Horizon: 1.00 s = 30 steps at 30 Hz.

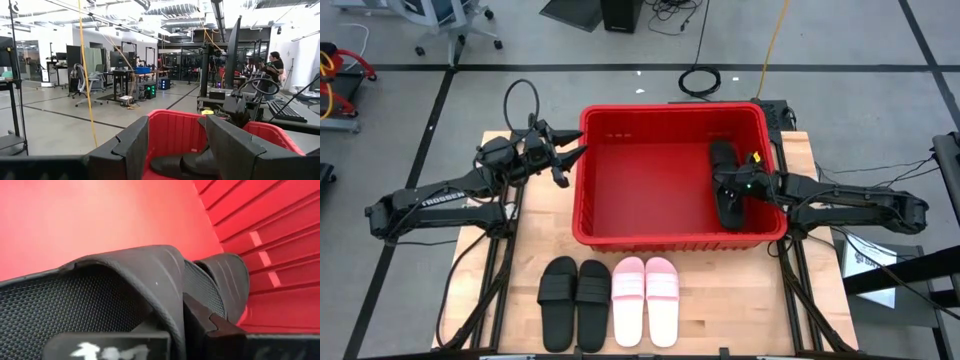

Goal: Pick and place slides into bin
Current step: Put the black slide into the red bin

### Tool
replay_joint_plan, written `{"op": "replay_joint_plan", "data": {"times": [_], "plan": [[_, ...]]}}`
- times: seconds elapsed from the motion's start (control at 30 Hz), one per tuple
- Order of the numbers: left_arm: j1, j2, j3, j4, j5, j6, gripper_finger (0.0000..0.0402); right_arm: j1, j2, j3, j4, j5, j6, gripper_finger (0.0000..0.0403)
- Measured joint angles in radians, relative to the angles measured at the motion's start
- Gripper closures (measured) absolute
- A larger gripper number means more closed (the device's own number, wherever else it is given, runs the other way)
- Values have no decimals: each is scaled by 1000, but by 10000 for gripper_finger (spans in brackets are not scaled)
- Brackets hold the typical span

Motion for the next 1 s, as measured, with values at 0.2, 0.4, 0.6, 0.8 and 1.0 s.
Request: {"op": "replay_joint_plan", "data": {"times": [0.2,0.4,0.6,0.8,1.0], "plan": [[0,0,0,0,0,-4,199,-1,-2,-13,32,5,-3,395],[0,0,0,-1,0,-8,199,-5,-3,-84,52,2,3,394],[0,0,0,-1,0,-16,199,-5,-3,-121,89,1,26,394],[-1,0,0,-1,0,-32,199,-5,-2,-120,103,2,77,394],[-2,0,0,-1,4,-42,199,-5,0,-95,96,-12,195,394]]}}
